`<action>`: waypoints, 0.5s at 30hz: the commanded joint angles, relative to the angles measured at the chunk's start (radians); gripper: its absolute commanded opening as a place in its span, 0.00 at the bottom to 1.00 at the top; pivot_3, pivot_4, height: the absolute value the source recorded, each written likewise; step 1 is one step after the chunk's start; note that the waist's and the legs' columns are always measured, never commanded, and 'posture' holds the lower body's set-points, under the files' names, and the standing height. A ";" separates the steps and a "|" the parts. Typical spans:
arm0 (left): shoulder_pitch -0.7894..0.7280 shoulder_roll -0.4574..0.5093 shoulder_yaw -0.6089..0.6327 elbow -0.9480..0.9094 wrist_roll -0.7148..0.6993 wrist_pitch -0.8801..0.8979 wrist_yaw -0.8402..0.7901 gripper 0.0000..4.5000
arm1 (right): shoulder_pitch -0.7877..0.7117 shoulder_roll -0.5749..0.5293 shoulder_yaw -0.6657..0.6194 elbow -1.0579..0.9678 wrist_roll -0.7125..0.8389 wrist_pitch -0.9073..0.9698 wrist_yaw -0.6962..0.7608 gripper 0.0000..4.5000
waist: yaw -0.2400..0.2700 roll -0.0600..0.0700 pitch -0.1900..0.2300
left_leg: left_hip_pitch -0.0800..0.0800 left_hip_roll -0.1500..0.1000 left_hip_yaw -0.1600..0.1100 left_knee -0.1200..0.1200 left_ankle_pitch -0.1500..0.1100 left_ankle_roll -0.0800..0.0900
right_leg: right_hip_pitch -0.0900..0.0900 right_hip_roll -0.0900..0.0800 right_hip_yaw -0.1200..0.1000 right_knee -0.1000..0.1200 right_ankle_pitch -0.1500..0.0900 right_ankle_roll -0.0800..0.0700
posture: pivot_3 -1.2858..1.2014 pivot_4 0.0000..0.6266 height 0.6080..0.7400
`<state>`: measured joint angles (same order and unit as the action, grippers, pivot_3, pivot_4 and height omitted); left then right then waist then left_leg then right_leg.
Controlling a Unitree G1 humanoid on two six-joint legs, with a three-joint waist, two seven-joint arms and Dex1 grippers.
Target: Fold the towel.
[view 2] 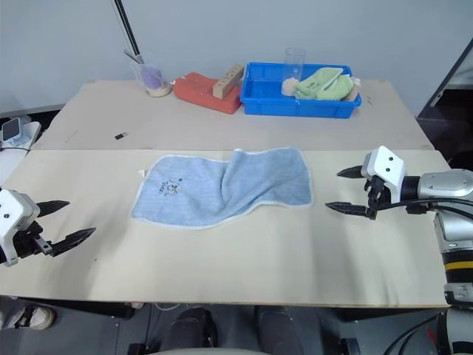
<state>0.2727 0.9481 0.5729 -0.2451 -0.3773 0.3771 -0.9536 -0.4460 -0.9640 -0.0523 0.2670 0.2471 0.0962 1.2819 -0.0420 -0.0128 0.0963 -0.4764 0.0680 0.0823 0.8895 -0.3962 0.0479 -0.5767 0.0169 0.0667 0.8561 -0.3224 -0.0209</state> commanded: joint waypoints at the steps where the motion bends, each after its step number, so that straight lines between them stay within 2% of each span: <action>1: -0.033 0.008 0.051 -0.022 -0.049 0.021 -0.012 1.00 | -0.010 0.000 -0.017 -0.033 0.005 -0.007 -0.009 0.99 | 0.000 0.000 0.000 | 0.000 0.000 0.000 0.000 0.000 0.000 | 0.000 0.000 0.000 0.000 0.000 0.000 | 0.52 0.24 0.31; 6: -0.060 -0.012 0.087 -0.038 -0.166 0.060 -0.066 1.00 | 0.018 -0.005 -0.023 -0.091 0.022 0.032 -0.013 0.99 | 0.000 0.000 0.000 | 0.000 0.000 0.000 0.001 0.000 0.000 | 0.000 0.000 0.000 0.000 0.000 0.000 | 0.52 0.24 0.31; 15: -0.051 -0.014 0.067 0.003 -0.100 0.001 -0.057 1.00 | 0.020 -0.008 -0.041 -0.141 0.038 0.084 -0.024 0.99 | -0.001 0.000 0.000 | 0.000 0.000 0.000 0.001 0.000 0.000 | 0.000 0.001 0.000 0.001 0.000 -0.001 | 0.52 0.24 0.31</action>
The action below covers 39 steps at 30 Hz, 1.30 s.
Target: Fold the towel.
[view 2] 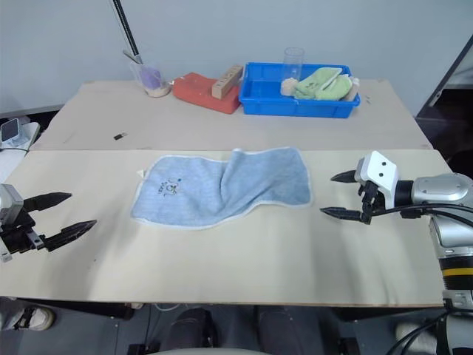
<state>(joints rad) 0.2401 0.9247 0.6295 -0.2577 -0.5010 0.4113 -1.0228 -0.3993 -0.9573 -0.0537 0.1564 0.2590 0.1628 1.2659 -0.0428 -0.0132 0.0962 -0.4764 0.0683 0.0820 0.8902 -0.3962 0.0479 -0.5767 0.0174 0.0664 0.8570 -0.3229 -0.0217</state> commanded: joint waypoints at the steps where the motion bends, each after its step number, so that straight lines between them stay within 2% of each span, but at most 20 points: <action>1: -0.017 0.013 0.006 0.022 0.030 -0.043 0.003 1.00 | -0.030 -0.014 -0.040 -0.031 0.026 0.020 -0.010 0.99 | 0.000 0.000 0.000 | 0.000 0.000 0.000 0.000 0.000 0.000 | 0.000 0.000 0.000 0.000 0.000 0.000 | 0.52 0.24 0.31; 8: 0.007 0.016 -0.011 0.058 0.082 -0.129 -0.041 1.00 | -0.031 0.001 -0.039 -0.027 0.017 0.004 -0.030 0.99 | 0.001 0.000 0.000 | 0.000 0.000 0.000 0.000 0.000 0.000 | 0.000 0.000 0.000 0.000 -0.001 -0.001 | 0.52 0.24 0.31; 15: -0.022 0.032 -0.083 0.130 0.150 -0.220 -0.070 1.00 | -0.039 -0.011 -0.032 -0.125 0.055 0.073 -0.019 0.99 | 0.001 0.000 0.000 | 0.000 0.000 0.000 0.000 0.000 0.000 | 0.000 0.000 0.000 0.000 -0.002 -0.004 | 0.52 0.24 0.31; 19: -0.138 0.052 -0.256 0.245 0.261 -0.297 -0.065 1.00 | -0.019 -0.050 -0.039 -0.410 0.255 0.334 0.020 0.99 | 0.007 0.002 -0.001 | 0.000 0.000 0.000 0.000 0.000 0.000 | 0.000 0.000 0.000 0.000 0.000 -0.001 | 0.52 0.24 0.31; 23: -0.281 0.017 -0.398 0.359 0.332 -0.370 -0.050 1.00 | -0.043 -0.062 -0.031 -0.539 0.363 0.474 0.001 0.99 | 0.011 0.000 -0.001 | 0.000 0.000 -0.002 0.000 0.000 0.000 | 0.002 0.001 -0.003 0.000 0.000 -0.001 | 0.52 0.24 0.31; 29: -0.450 -0.052 -0.547 0.547 0.423 -0.495 -0.034 1.00 | -0.067 -0.061 -0.020 -0.593 0.410 0.540 -0.029 0.99 | 0.018 -0.001 -0.002 | 0.000 -0.001 -0.002 0.000 0.000 0.000 | 0.003 -0.002 -0.002 -0.001 0.000 -0.001 | 0.52 0.24 0.31; 35: -0.543 -0.106 -0.622 0.676 0.472 -0.598 -0.014 1.00 | -0.051 -0.065 -0.030 -0.599 0.408 0.545 -0.050 0.99 | 0.033 0.002 -0.004 | 0.001 -0.002 -0.002 0.000 0.000 0.000 | 0.008 -0.004 -0.003 -0.002 0.000 -0.001 | 0.52 0.24 0.31; 36: -0.551 -0.111 -0.629 0.685 0.470 -0.605 -0.021 0.89 | -0.050 -0.065 -0.030 -0.598 0.406 0.545 -0.054 1.00 | 0.033 0.003 -0.004 | 0.001 -0.002 -0.001 0.000 0.000 0.000 | 0.009 -0.005 -0.004 -0.002 0.000 -0.001 | 0.52 0.24 0.31; 37: -0.555 -0.114 -0.634 0.691 0.469 -0.610 -0.025 0.83 | -0.047 -0.065 -0.031 -0.599 0.405 0.543 -0.056 1.00 | 0.033 0.003 -0.005 | 0.001 -0.002 0.000 0.000 0.000 0.000 | 0.009 -0.006 -0.004 -0.002 0.000 -0.001 | 0.52 0.24 0.31; 39: -0.561 -0.114 -0.640 0.703 0.468 -0.623 -0.028 0.64 | -0.045 -0.065 -0.028 -0.592 0.388 0.532 -0.066 1.00 | 0.032 0.003 -0.005 | 0.000 -0.002 0.000 0.000 0.000 0.000 | 0.010 -0.007 -0.004 -0.002 0.000 -0.001 | 0.52 0.24 0.31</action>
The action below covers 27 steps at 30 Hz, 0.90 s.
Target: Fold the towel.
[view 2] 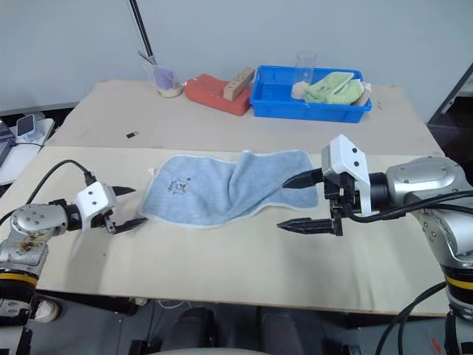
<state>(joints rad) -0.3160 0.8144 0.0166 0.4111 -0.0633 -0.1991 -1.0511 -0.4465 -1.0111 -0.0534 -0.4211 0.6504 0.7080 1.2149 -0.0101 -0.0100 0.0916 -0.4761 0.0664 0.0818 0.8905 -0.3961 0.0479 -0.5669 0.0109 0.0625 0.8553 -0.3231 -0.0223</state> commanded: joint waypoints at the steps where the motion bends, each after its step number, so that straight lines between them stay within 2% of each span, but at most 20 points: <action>1: -0.005 -0.001 -0.029 0.041 0.029 -0.018 -0.003 0.52 | 0.005 -0.013 -0.023 -0.007 -0.021 -0.028 -0.017 1.00 | -0.001 0.000 0.000 | 0.000 0.000 0.000 0.000 0.000 0.000 | 0.000 0.000 0.000 0.000 0.000 0.000 | 0.52 0.24 0.31; 6: 0.006 0.012 -0.023 0.058 0.008 -0.034 -0.022 0.01 | 0.006 -0.009 0.019 0.069 -0.146 -0.110 -0.052 1.00 | -0.004 0.000 0.000 | 0.000 0.000 -0.001 0.000 0.000 0.000 | 0.001 0.000 -0.001 0.000 0.000 0.000 | 0.52 0.24 0.31; 9: 0.016 0.016 -0.014 0.056 -0.007 -0.031 -0.030 0.01 | 0.000 -0.006 0.063 0.157 -0.256 -0.198 -0.071 1.00 | -0.005 0.000 0.000 | 0.000 0.001 0.000 0.000 0.000 0.000 | 0.000 0.000 -0.001 0.000 0.000 0.000 | 0.52 0.24 0.31; 12: 0.030 0.020 0.005 0.056 -0.028 -0.025 -0.032 0.01 | -0.008 0.007 0.168 0.368 -0.434 -0.400 -0.067 1.00 | -0.007 -0.001 0.000 | 0.000 0.001 0.000 0.000 0.000 0.000 | 0.000 0.000 -0.002 0.000 0.000 -0.001 | 0.52 0.24 0.31; 16: 0.034 0.022 0.011 0.069 -0.032 -0.034 -0.029 0.01 | -0.054 0.084 0.241 0.573 -0.526 -0.530 -0.064 1.00 | -0.013 -0.001 -0.001 | -0.001 0.001 0.001 0.001 0.000 0.000 | -0.006 0.001 -0.001 0.002 0.000 -0.001 | 0.52 0.24 0.31; 20: 0.040 0.018 0.013 0.074 -0.033 -0.041 -0.025 0.01 | -0.117 0.180 0.253 0.751 -0.564 -0.581 -0.090 1.00 | -0.021 0.000 -0.001 | -0.002 0.002 0.001 0.002 0.000 0.000 | -0.005 0.003 0.000 0.004 0.000 -0.001 | 0.52 0.24 0.31; 23: 0.043 0.014 0.014 0.077 -0.034 -0.044 -0.022 0.00 | -0.150 0.216 0.266 0.845 -0.588 -0.594 -0.075 0.82 | -0.028 0.000 -0.002 | -0.001 0.003 0.000 0.003 0.000 0.000 | -0.003 0.005 -0.001 0.004 -0.001 -0.001 | 0.52 0.24 0.31; 27: 0.049 0.016 0.016 0.077 -0.036 -0.046 -0.021 0.00 | -0.180 0.228 0.272 0.900 -0.595 -0.554 -0.035 0.51 | -0.030 0.001 -0.003 | -0.001 0.003 -0.001 0.003 0.000 0.000 | -0.002 0.005 -0.001 0.004 0.000 -0.001 | 0.52 0.24 0.31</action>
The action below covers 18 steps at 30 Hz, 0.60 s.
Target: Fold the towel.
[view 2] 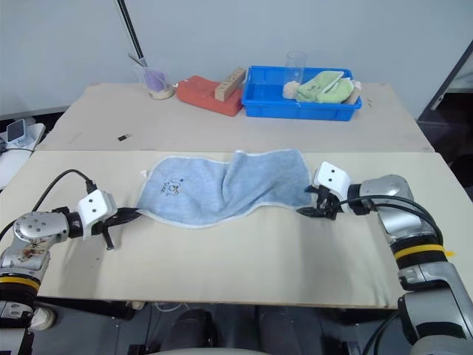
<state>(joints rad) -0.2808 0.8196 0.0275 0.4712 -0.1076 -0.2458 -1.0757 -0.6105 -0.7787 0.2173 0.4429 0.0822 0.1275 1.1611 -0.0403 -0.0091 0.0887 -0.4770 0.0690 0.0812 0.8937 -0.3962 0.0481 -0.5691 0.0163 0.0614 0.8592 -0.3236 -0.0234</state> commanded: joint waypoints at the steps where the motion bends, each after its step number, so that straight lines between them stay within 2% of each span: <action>1: 0.014 0.011 0.006 0.019 0.008 0.001 0.004 0.00 | -0.021 -0.004 0.001 0.044 -0.023 0.039 0.029 0.45 | 0.000 0.000 0.000 | 0.000 0.000 0.000 0.000 0.000 0.000 | 0.000 0.000 0.000 0.000 0.000 0.000 | 0.52 0.24 0.31; 6: 0.016 0.027 0.004 0.016 -0.004 0.020 -0.025 0.00 | -0.028 -0.007 -0.009 0.055 -0.015 0.049 0.057 0.05 | -0.001 0.000 -0.001 | 0.000 0.000 0.000 0.000 0.000 0.000 | 0.000 0.000 0.000 0.000 0.000 0.000 | 0.52 0.24 0.31; 7: 0.017 0.032 0.003 0.013 -0.007 0.025 -0.034 0.00 | -0.027 -0.008 -0.013 0.049 -0.009 0.056 0.062 0.00 | -0.001 0.000 -0.001 | 0.000 0.000 0.000 0.000 0.000 0.000 | 0.000 0.000 0.000 0.000 0.000 0.000 | 0.52 0.24 0.31; 13: 0.035 0.120 0.038 -0.072 -0.099 0.190 -0.156 0.00 | 0.018 -0.118 -0.075 -0.124 0.081 0.175 0.189 0.00 | -0.002 0.000 0.000 | -0.001 0.000 -0.002 0.000 0.000 0.001 | -0.003 0.000 -0.001 0.000 -0.001 -0.002 | 0.52 0.24 0.31; 15: 0.017 0.178 0.078 -0.128 -0.190 0.354 -0.222 0.00 | 0.038 -0.203 -0.126 -0.220 0.151 0.284 0.252 0.00 | -0.002 0.001 0.001 | -0.001 0.000 -0.002 0.000 -0.001 0.001 | -0.005 0.000 -0.001 0.000 -0.001 -0.002 | 0.52 0.24 0.31; 18: -0.102 0.189 0.107 -0.106 -0.243 0.491 -0.204 0.00 | 0.006 -0.252 -0.186 -0.274 0.237 0.420 0.268 0.00 | -0.002 0.000 0.002 | -0.002 0.000 -0.003 0.001 -0.001 0.001 | -0.006 0.000 -0.001 0.000 -0.001 -0.002 | 0.52 0.24 0.31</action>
<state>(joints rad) -0.3227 0.9880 0.0818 0.3657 -0.3199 0.1856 -1.3010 -0.5646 -1.0146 0.0920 0.2012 0.2749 0.4864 1.4260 -0.0423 -0.0091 0.0907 -0.4780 0.0685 0.0778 0.8943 -0.3967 0.0491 -0.5743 0.0163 0.0604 0.8584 -0.3244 -0.0249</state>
